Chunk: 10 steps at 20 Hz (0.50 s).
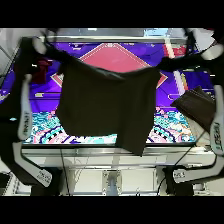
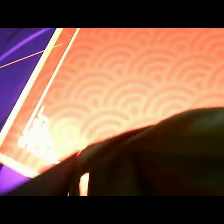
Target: Fold the shirts.
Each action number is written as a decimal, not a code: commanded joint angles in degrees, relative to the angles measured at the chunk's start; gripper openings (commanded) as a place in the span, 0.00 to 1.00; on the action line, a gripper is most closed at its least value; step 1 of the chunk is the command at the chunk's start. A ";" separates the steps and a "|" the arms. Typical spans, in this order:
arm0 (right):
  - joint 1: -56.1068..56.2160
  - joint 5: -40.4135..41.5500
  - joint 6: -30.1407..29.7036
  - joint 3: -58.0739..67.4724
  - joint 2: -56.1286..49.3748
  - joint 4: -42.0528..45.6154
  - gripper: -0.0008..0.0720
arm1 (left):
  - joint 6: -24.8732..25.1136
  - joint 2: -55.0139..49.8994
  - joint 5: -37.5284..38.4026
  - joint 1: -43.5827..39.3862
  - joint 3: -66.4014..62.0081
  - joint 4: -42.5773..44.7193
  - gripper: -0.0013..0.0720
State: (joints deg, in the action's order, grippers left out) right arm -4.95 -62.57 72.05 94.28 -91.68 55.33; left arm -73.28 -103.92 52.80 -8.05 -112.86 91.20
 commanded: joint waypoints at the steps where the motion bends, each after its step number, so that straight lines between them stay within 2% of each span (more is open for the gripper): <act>1: 0.26 7.67 0.66 -1.75 -7.26 0.57 0.55 | -9.97 -4.98 -11.39 -2.67 -1.79 14.21 0.98; 3: -0.63 7.43 1.27 -0.33 -6.08 1.25 0.55 | -14.43 -3.48 -10.05 -1.81 -6.82 20.74 0.98; 6: -3.69 0.76 1.66 3.45 -1.57 5.44 0.54 | -15.23 5.57 -6.54 0.70 -7.13 29.11 0.98; 10: -10.71 -10.62 1.97 3.98 8.76 17.18 0.54 | -17.29 20.92 6.08 12.44 -0.90 28.94 0.98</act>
State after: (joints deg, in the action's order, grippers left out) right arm -11.51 -65.19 73.58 97.51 -88.47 64.45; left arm -87.77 -92.03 51.00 -2.31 -117.25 117.10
